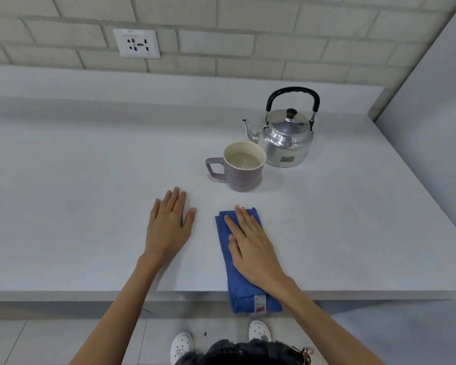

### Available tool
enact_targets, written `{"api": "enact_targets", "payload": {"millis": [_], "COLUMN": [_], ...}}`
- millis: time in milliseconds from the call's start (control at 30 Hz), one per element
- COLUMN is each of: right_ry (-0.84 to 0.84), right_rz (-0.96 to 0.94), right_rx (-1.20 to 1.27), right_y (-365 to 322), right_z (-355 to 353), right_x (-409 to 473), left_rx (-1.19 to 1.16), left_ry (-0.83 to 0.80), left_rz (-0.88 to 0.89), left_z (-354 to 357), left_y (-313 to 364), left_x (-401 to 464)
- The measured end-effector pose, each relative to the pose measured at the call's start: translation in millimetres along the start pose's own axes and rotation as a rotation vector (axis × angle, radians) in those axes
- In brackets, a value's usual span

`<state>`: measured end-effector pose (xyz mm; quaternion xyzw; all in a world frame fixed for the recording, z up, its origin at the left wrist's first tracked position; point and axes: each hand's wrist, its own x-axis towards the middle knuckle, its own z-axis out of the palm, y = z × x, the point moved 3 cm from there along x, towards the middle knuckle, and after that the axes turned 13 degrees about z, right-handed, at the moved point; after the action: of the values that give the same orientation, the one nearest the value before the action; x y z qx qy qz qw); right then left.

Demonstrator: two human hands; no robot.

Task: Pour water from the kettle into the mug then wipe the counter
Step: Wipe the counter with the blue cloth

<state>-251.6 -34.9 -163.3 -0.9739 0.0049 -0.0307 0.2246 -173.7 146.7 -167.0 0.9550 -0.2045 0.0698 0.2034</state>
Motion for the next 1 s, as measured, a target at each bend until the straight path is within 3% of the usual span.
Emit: {"api": "enact_targets", "payload": {"millis": [200, 600, 767, 1000], "right_ry": [0.062, -0.056, -0.111, -0.073], "right_rz": [0.095, -0.078, -0.101, 0.053], "right_rx": [-0.032, -0.11, -0.182, -0.231], "right_y": [22, -12, 18, 84], "right_z": [-18, 3, -6, -40], "right_x": [16, 20, -17, -4], "left_rx": [0.015, 0.036, 0.031, 0.036], "left_ry": [-0.009, -0.003, -0.026, -0.007], "left_rz": [-0.002, 0.0, -0.003, 0.001], "left_z": [2, 4, 5, 4], "left_y": [0, 0, -2, -1], "left_x": [0, -1, -1, -2]}}
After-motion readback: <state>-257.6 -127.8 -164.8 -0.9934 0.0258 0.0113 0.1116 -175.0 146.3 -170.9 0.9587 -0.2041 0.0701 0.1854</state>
